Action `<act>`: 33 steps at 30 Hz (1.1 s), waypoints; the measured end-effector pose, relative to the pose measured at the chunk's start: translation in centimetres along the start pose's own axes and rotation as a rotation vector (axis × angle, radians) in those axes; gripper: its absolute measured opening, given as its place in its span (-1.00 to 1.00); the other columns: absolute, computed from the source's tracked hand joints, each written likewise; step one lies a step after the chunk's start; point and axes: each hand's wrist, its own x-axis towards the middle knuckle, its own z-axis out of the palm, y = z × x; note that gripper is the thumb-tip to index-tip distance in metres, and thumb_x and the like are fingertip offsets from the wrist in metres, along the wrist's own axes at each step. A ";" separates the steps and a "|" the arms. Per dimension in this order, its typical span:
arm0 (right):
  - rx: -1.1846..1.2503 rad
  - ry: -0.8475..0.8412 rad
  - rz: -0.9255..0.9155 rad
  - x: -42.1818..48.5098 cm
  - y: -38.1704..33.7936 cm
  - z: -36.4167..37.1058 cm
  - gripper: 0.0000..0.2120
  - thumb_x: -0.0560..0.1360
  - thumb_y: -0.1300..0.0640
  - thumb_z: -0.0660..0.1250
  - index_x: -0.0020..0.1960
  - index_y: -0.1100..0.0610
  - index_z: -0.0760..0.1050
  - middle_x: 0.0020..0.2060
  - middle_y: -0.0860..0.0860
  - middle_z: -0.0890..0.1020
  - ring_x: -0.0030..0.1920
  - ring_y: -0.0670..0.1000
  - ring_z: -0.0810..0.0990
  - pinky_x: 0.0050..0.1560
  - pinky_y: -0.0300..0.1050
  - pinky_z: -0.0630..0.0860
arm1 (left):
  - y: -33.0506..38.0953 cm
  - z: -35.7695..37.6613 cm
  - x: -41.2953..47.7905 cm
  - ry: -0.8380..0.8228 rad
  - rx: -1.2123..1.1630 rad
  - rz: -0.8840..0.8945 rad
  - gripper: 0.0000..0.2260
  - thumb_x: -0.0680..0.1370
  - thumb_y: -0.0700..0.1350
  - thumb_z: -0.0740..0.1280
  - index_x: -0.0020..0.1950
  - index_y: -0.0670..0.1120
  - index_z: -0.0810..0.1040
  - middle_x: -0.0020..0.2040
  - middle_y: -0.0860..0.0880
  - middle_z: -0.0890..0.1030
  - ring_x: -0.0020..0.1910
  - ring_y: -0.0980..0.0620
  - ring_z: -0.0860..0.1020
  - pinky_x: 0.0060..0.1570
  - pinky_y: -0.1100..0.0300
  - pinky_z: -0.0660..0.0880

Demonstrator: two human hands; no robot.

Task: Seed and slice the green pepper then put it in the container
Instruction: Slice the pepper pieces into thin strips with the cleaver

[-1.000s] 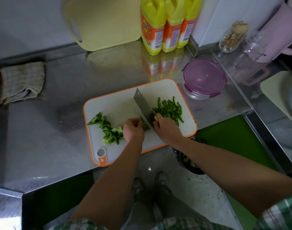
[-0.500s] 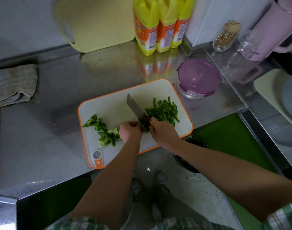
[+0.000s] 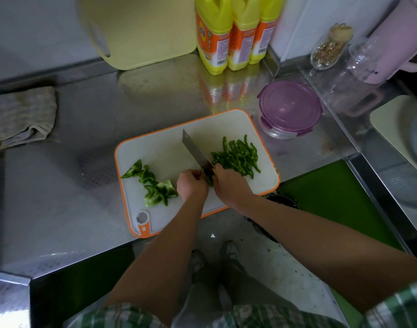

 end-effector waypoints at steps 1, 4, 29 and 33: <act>-0.025 0.013 0.000 0.1 -0.3 0.2 -0.84 0.63 0.19 0.07 0.15 0.21 0.35 -0.13 0.16 0.60 -0.14 0.19 0.61 -0.26 -0.04 0.44 | 0.0 -0.1 -0.1 -0.008 0.019 0.016 -0.78 0.57 -0.12 0.34 0.18 -0.14 0.61 0.11 -0.12 0.66 0.11 -0.12 0.59 0.05 0.09 0.50; -0.052 0.048 -0.016 0.1 -0.3 0.5 -0.82 0.65 0.16 0.05 0.17 0.19 0.35 -0.15 0.13 0.61 -0.15 0.17 0.62 -0.29 -0.04 0.43 | -0.2 -0.3 -0.4 -0.029 0.067 0.102 -0.78 0.59 -0.12 0.31 0.19 -0.16 0.58 0.09 -0.13 0.65 0.08 -0.14 0.58 -0.04 0.12 0.45; 0.113 0.080 -0.106 -1.2 1.6 -1.6 -0.85 0.62 0.10 0.15 0.08 0.19 0.38 -0.33 0.09 0.52 -0.39 0.08 0.47 -0.40 -0.06 0.41 | 0.0 -0.8 -0.3 0.010 -0.127 -0.089 -0.88 0.44 -0.14 0.48 -0.04 -0.09 0.67 -0.14 -0.11 0.70 -0.11 -0.10 0.66 -0.01 -0.01 0.62; 0.095 0.090 -0.110 -1.4 1.2 -1.5 -0.86 0.62 0.13 0.15 0.10 0.20 0.37 -0.37 0.04 0.45 -0.41 0.03 0.40 -0.45 -0.13 0.24 | 0.0 -0.8 -0.2 0.023 -0.110 -0.093 -0.87 0.45 -0.14 0.48 -0.02 -0.09 0.67 -0.08 -0.12 0.70 -0.06 -0.12 0.65 0.01 -0.01 0.61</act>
